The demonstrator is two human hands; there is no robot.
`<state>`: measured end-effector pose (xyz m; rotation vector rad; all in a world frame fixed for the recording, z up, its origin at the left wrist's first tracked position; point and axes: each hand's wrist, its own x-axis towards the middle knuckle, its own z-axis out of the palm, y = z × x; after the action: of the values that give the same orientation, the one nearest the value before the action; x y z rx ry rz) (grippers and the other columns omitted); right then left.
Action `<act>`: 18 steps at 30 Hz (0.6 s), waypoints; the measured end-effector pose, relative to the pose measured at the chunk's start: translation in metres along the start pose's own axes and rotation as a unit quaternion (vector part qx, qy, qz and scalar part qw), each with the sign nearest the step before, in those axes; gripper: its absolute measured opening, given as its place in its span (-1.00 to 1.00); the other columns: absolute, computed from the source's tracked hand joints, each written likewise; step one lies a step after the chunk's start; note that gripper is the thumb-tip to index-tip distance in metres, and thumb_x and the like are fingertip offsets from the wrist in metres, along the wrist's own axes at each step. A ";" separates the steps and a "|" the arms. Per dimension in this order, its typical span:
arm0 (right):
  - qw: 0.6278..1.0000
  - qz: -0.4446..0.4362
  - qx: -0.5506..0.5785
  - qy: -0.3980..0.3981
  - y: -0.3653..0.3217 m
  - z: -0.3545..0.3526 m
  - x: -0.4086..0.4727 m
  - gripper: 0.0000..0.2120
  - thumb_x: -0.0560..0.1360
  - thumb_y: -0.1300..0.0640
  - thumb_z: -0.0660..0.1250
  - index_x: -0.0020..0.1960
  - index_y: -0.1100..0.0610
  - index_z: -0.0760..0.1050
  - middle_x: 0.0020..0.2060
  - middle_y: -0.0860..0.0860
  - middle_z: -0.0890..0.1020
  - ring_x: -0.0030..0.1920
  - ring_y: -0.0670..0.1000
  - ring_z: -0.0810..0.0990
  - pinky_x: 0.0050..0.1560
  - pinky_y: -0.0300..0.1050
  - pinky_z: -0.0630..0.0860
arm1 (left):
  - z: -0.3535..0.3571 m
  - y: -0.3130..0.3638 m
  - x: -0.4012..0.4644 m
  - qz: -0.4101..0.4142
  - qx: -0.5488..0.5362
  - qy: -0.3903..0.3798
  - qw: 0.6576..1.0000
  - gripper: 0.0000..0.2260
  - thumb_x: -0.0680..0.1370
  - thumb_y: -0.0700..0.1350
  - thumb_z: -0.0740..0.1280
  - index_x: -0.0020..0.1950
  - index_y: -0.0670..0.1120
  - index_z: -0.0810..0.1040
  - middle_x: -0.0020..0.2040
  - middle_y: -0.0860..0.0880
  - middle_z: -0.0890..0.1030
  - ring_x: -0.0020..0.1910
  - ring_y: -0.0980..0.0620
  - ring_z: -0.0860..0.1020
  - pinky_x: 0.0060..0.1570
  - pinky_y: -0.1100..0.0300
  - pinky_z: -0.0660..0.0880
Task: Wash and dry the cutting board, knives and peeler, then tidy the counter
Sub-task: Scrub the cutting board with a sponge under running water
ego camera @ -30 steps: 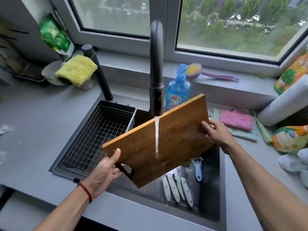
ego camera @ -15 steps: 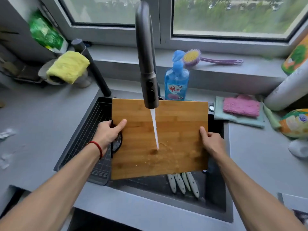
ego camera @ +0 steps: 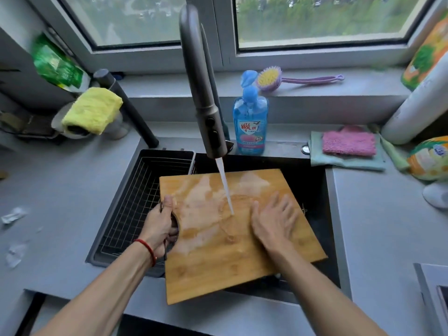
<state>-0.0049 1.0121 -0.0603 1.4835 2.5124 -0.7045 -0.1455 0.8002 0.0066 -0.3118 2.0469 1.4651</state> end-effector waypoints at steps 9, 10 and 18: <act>0.925 -0.359 0.035 -0.120 -0.103 0.033 -0.039 -0.34 0.69 -0.20 -0.18 0.67 0.15 -0.13 0.66 0.09 -0.10 0.65 0.10 -0.18 0.63 0.10 -0.17 | 0.027 -0.001 0.004 -0.033 -0.018 -0.027 0.999 -0.57 0.65 0.25 0.17 -0.01 -0.13 0.47 -0.53 0.02 0.27 -0.65 0.11 0.23 -0.62 0.37 0.19; 0.910 -0.396 0.030 -0.121 -0.080 0.034 -0.041 -0.33 0.66 -0.25 -0.21 0.67 0.06 -0.12 0.66 0.02 -0.10 0.64 0.02 -0.20 0.63 0.08 -0.15 | 0.024 -0.002 0.005 -0.037 -0.017 -0.029 0.999 -0.56 0.64 0.26 0.17 0.01 -0.13 0.47 -0.53 0.02 0.26 -0.64 0.11 0.23 -0.62 0.37 0.19; 0.990 -0.043 -0.027 -0.129 0.034 0.025 0.048 -0.28 0.68 -0.22 -0.21 0.65 0.26 -0.09 0.64 0.23 -0.05 0.63 0.25 -0.12 0.61 0.18 -0.13 | 0.016 -0.008 0.010 -0.044 -0.008 -0.065 0.997 -0.56 0.63 0.25 0.17 0.12 -0.13 0.48 -0.58 0.08 0.32 -0.62 0.11 0.23 -0.63 0.36 0.19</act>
<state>-0.0024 1.0521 -0.1099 1.1879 2.3895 -0.7787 -0.1442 0.8132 -0.0094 -0.3028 1.8950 1.4122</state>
